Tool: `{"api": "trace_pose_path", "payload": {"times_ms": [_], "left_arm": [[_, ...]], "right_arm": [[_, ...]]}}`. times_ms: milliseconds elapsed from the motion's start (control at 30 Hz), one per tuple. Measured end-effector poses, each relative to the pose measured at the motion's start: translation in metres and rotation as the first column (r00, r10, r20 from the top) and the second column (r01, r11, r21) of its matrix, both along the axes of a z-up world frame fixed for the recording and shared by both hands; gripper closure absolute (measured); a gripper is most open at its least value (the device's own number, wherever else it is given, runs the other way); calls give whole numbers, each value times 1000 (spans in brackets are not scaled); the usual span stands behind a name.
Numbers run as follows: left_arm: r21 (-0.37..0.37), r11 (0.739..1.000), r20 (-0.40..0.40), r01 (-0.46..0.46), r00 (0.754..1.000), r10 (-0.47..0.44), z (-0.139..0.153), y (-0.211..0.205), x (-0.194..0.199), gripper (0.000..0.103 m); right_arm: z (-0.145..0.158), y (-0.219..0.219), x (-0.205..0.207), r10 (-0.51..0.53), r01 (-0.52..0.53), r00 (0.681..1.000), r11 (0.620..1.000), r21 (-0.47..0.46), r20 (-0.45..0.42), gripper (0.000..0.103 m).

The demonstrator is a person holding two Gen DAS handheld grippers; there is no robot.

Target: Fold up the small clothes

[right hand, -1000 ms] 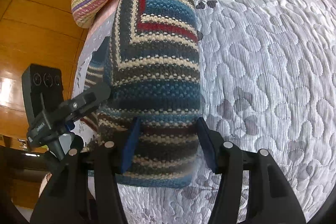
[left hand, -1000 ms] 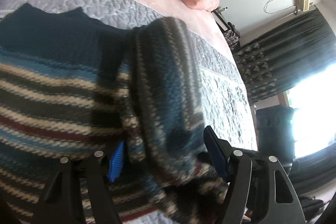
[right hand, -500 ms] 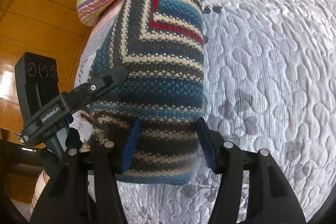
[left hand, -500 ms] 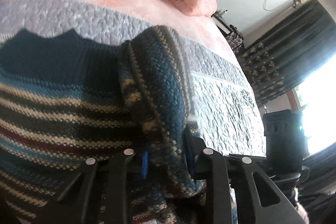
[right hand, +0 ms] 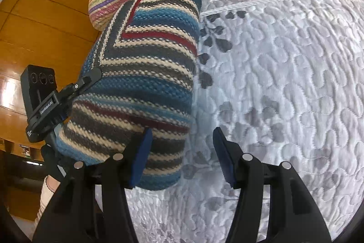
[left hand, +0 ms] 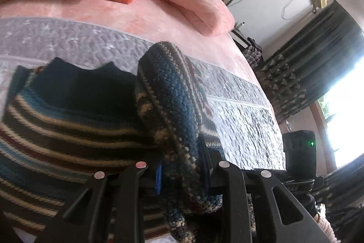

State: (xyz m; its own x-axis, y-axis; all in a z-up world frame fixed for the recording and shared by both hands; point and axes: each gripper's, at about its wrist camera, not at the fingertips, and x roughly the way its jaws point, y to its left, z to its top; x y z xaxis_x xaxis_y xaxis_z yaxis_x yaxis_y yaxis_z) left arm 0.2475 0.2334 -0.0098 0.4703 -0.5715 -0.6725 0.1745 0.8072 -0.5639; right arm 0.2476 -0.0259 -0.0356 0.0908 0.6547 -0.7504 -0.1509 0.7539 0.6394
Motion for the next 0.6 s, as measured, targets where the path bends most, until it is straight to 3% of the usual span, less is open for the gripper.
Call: {"api": "trace_pose_path", "payload": {"times_ms": [267,600], "left_arm": [[-10,997,20,-81,997,81,11,66,-10,78],[-57,984,-11,-169,986,169,5,143,-19,78]], "right_arm": [[15,38,1,65,-65,997,998,-4,30,45],[4,105,-4,161,-161,987,987,-18,2,43]]}}
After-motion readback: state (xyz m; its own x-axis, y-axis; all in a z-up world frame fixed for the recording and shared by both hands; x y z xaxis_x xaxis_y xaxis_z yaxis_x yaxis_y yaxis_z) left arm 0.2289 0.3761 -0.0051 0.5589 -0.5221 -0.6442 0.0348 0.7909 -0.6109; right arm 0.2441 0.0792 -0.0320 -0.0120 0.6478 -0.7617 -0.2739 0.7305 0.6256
